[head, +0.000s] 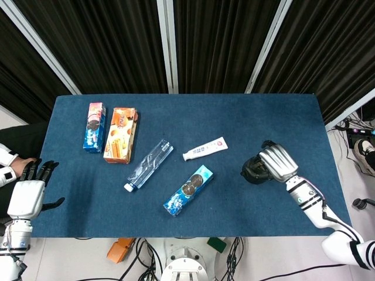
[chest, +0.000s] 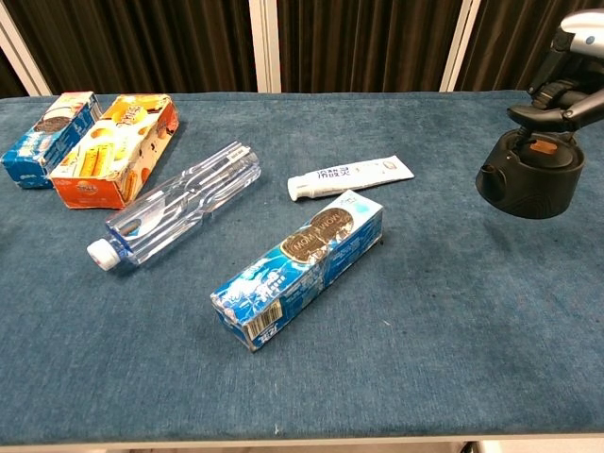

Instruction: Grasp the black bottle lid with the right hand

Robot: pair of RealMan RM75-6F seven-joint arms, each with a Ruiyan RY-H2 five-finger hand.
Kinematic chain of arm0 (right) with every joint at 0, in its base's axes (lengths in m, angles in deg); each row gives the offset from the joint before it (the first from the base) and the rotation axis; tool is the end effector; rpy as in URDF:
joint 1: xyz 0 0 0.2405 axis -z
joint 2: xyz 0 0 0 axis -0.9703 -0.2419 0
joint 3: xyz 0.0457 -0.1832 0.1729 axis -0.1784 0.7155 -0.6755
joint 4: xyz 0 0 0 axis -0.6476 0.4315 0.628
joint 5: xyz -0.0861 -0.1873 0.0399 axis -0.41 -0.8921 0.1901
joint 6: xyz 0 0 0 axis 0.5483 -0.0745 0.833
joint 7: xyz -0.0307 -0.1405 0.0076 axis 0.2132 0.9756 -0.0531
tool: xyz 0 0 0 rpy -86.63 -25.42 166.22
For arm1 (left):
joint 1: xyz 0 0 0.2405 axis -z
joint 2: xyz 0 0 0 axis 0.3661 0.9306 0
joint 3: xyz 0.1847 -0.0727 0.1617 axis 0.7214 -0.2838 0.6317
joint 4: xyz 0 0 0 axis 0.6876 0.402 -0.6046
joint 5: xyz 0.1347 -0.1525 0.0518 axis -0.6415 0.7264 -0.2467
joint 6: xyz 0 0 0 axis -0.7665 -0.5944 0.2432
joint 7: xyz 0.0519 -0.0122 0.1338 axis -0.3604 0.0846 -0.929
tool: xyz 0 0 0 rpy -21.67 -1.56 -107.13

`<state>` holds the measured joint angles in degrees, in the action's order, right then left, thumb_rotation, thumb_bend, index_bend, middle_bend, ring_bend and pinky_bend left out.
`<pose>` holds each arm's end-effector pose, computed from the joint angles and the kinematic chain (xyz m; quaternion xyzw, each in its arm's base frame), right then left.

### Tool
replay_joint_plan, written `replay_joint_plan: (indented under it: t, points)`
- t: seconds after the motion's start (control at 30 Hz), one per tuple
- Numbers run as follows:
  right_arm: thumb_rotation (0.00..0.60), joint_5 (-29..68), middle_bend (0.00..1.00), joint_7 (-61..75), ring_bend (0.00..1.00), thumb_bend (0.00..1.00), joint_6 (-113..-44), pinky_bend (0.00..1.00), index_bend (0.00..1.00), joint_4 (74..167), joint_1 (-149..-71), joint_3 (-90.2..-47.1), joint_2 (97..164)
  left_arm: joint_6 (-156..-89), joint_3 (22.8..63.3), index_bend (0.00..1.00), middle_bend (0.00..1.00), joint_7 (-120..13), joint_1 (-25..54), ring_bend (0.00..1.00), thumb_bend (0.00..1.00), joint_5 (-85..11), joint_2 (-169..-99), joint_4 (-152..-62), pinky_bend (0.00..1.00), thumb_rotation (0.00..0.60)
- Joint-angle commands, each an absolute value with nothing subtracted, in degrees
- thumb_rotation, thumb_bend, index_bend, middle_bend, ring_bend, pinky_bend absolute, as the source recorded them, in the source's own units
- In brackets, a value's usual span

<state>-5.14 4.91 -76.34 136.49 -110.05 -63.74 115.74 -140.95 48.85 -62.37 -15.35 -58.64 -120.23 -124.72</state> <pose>-0.1965 -0.3162 0.0907 0.7513 -0.3307 0.4161 0.3912 -0.3159 0.1858 0.1279 -0.6140 -0.3792 -0.3380 0.6041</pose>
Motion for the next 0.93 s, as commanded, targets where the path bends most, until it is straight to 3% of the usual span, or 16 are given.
replay_joint_plan:
  t: [0.03, 0.2, 0.63, 0.93]
  points:
    - [0.401, -5.02, 1.00, 6.57, 1.00, 0.56, -76.22, 0.39, 1.00, 136.41, -110.70, -64.37, 116.35, -141.02, 48.82, 0.14, 0.11, -62.16, -15.34, 0.02, 0.05, -58.70, -120.35, -124.50, 0.00, 0.600]
    - [0.446, -3.84, 1.00, 13.12, 1.00, 0.56, -75.54, 0.40, 1.00, 136.18, -112.35, -65.93, 118.36, -141.12, 48.74, 0.14, 0.11, -61.80, -15.22, 0.02, 0.05, -58.88, -120.62, -124.14, 0.00, 0.600]
    - [0.448, 0.96, 1.00, 29.24, 1.00, 0.56, -70.09, 0.42, 1.00, 135.56, -117.71, -68.06, 122.20, -141.19, 48.77, 0.14, 0.11, -61.02, -15.29, 0.02, 0.05, -58.74, -121.15, -123.22, 0.00, 0.600]
    - [0.450, 2.89, 1.00, 30.59, 1.00, 0.56, -70.52, 0.42, 1.00, 135.60, -117.95, -68.05, 123.29, -140.95, 48.92, 0.14, 0.11, -60.94, -15.22, 0.02, 0.05, -58.78, -121.28, -122.81, 0.00, 0.600]
